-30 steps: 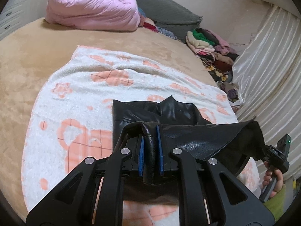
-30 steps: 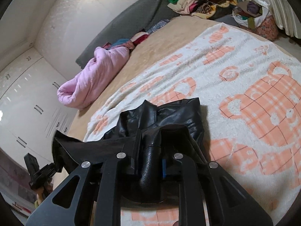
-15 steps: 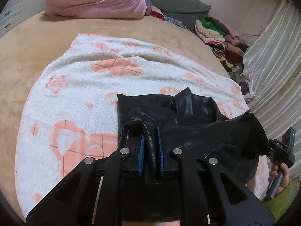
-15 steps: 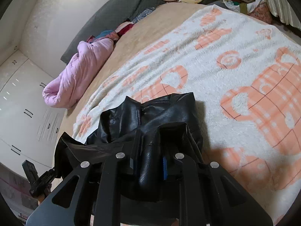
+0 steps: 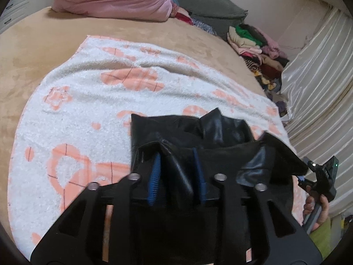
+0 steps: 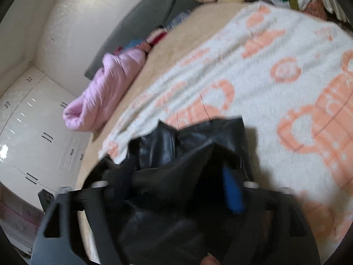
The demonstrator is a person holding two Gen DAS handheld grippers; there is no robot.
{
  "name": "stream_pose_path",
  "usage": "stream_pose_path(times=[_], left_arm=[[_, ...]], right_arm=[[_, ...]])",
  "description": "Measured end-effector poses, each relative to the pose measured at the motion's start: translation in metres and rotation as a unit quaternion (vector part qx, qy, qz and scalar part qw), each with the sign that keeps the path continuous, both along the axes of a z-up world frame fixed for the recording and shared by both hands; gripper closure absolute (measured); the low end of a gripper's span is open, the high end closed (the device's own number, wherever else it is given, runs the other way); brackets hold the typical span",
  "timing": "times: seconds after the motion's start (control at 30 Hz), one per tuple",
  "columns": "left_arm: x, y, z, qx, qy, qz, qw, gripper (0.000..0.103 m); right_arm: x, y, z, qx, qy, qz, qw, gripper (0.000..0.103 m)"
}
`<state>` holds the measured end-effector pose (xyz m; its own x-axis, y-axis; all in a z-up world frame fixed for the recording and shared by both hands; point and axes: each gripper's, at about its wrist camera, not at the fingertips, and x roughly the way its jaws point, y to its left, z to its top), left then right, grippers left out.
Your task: Fold large clothes
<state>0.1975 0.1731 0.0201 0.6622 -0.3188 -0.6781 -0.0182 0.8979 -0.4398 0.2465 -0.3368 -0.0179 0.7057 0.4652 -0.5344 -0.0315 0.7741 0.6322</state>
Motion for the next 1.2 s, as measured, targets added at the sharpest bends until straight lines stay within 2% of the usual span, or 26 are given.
stream_pose_path(times=[0.03,0.13,0.27,0.37,0.43,0.53,0.57,0.6,0.63,0.67,0.7,0.73,0.77,0.87,0.97,1.03,1.2], left_arm=[[-0.002,0.001,0.004,-0.004,-0.009,0.002,1.0,0.069],[-0.007,0.004,0.017,0.004,-0.031,0.007,0.9995,0.067],[-0.003,-0.002,0.015,0.066,-0.027,0.009,0.9974,0.061],[0.005,-0.011,-0.002,0.117,-0.008,0.0,0.9931,0.053],[0.014,-0.018,-0.018,0.147,0.007,-0.008,0.9891,0.053],[0.025,-0.023,-0.033,0.152,0.019,-0.015,0.988,0.053],[0.027,-0.024,-0.035,0.155,0.017,-0.016,0.9876,0.055],[0.028,-0.025,-0.036,0.161,0.013,-0.015,0.9868,0.063],[0.031,-0.027,-0.037,0.169,0.011,-0.012,0.9855,0.078],[0.033,-0.026,-0.038,0.168,0.011,-0.011,0.9857,0.089],[0.032,-0.026,-0.038,0.165,0.01,-0.007,0.9863,0.092],[0.03,-0.023,-0.035,0.163,-0.001,0.001,0.9866,0.097],[0.027,-0.022,-0.031,0.161,-0.011,0.003,0.9869,0.097],[0.02,-0.018,-0.004,0.13,-0.052,0.006,0.9901,0.097],[0.03,-0.027,0.014,0.144,-0.077,0.006,0.9865,0.097],[0.044,-0.03,0.012,0.15,-0.073,0.009,0.9861,0.097],[0.068,-0.037,-0.016,0.182,-0.039,0.012,0.9825,0.097]], right_arm=[[-0.001,-0.002,0.004,-0.003,-0.008,-0.001,1.0,0.01],[-0.004,-0.005,0.013,-0.033,-0.028,-0.004,0.999,0.01],[-0.002,0.003,0.015,-0.11,-0.034,0.001,0.993,0.01],[0.005,0.022,0.008,-0.207,-0.028,0.015,0.978,0.01],[0.011,0.032,-0.002,-0.256,-0.019,0.025,0.966,0.011],[0.025,0.047,-0.02,-0.299,-0.003,0.049,0.953,0.025],[0.029,0.05,-0.024,-0.309,-0.001,0.051,0.95,0.029],[0.033,0.052,-0.028,-0.32,0.002,0.051,0.946,0.034],[0.037,0.053,-0.031,-0.32,0.004,0.052,0.946,0.041],[0.041,0.052,-0.036,-0.316,0.01,0.05,0.947,0.063],[0.042,0.05,-0.037,-0.321,0.017,0.04,0.946,0.083],[0.042,0.047,-0.036,-0.316,0.02,0.034,0.948,0.087],[0.039,0.045,-0.032,-0.304,0.014,0.033,0.952,0.09],[0.029,0.033,-0.01,-0.266,-0.022,0.011,0.964,0.091],[0.031,0.025,0.006,-0.247,-0.045,-0.014,0.968,0.091],[0.04,0.022,0.004,-0.244,-0.04,-0.021,0.969,0.091],[0.062,0.023,-0.019,-0.259,-0.009,-0.025,0.965,0.091]])
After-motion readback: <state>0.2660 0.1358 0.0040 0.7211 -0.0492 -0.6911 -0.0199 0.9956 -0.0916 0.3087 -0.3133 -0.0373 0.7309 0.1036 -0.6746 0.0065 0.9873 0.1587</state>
